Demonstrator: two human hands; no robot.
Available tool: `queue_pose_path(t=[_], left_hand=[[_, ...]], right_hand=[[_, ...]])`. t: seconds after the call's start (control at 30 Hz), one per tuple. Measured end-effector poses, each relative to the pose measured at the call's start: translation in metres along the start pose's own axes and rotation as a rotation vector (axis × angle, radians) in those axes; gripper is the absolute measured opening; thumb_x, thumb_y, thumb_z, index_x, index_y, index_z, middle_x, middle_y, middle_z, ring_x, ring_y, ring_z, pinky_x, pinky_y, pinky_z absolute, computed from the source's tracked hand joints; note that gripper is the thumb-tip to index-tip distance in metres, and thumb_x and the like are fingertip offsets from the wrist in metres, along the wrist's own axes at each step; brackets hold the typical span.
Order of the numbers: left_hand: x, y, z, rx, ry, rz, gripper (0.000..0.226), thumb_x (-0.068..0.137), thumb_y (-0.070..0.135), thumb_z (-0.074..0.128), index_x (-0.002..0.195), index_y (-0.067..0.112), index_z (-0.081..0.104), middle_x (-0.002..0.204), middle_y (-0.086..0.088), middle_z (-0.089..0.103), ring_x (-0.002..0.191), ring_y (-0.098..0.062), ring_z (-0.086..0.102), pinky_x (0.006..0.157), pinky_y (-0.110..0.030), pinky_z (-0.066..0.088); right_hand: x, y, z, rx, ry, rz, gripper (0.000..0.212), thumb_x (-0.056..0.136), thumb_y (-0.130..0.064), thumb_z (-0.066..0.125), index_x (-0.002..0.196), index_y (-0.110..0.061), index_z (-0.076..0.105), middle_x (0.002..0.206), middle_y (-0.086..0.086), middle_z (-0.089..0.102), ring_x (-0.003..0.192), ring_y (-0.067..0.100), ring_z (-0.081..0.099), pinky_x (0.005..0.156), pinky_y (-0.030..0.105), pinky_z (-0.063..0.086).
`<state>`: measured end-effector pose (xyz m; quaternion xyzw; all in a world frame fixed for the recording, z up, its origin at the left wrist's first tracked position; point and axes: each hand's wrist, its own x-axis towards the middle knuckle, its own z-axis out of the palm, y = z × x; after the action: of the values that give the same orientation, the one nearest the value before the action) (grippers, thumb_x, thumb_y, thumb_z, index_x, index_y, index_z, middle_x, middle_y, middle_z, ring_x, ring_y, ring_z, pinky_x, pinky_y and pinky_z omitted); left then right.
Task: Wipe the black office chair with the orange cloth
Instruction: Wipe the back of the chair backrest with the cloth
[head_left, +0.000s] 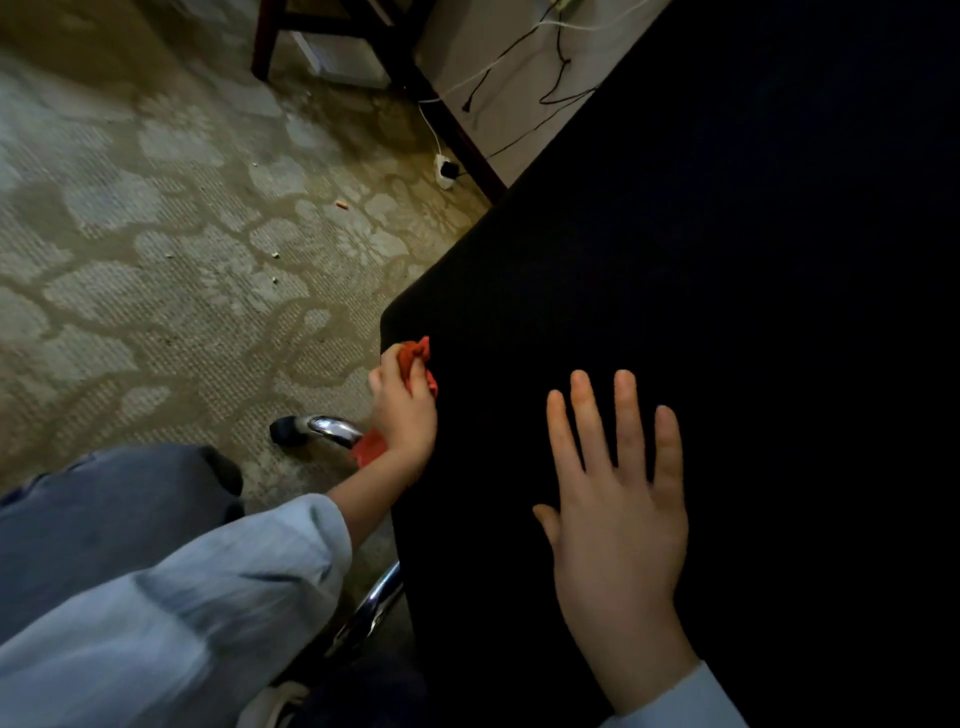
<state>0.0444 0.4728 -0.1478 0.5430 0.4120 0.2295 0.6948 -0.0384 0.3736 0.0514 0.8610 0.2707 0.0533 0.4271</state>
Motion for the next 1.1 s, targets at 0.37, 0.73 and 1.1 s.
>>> queue_pose_path(t=[0.37, 0.73, 1.1], left_hand=[[-0.054, 0.083, 0.013, -0.167, -0.077, 0.239, 0.025, 0.096, 0.021, 0.05, 0.12, 0.019, 0.054, 0.109, 0.003, 0.048, 0.081, 0.015, 0.048, 0.07, -0.005, 0.033], [0.018, 0.045, 0.009, -0.038, -0.212, 0.397, 0.028, 0.096, 0.018, 0.05, 0.124, 0.013, 0.054, 0.111, -0.009, 0.051, 0.097, 0.004, 0.05, 0.083, -0.005, 0.034], [-0.036, 0.016, -0.002, -0.012, -0.117, 0.073, 0.026, 0.096, 0.021, 0.05, 0.121, 0.016, 0.054, 0.112, -0.007, 0.046, 0.099, -0.026, 0.055, 0.082, -0.025, 0.036]], right_hand=[[0.03, -0.007, -0.01, -0.11, -0.033, 0.012, 0.084, 0.1, -0.041, 0.037, 0.142, -0.005, -0.026, 0.148, 0.019, -0.036, 0.12, 0.045, -0.044, 0.093, 0.059, -0.031], [0.035, -0.006, -0.035, -0.059, -0.146, 0.014, 0.066, 0.102, -0.031, 0.03, 0.148, -0.012, -0.013, 0.155, 0.012, -0.024, 0.138, 0.036, -0.028, 0.103, 0.051, -0.024], [0.014, -0.001, -0.036, -0.114, -0.26, 0.066, 0.085, 0.098, -0.035, 0.045, 0.145, -0.016, -0.023, 0.149, 0.011, -0.035, 0.132, 0.041, -0.037, 0.088, 0.056, -0.028]])
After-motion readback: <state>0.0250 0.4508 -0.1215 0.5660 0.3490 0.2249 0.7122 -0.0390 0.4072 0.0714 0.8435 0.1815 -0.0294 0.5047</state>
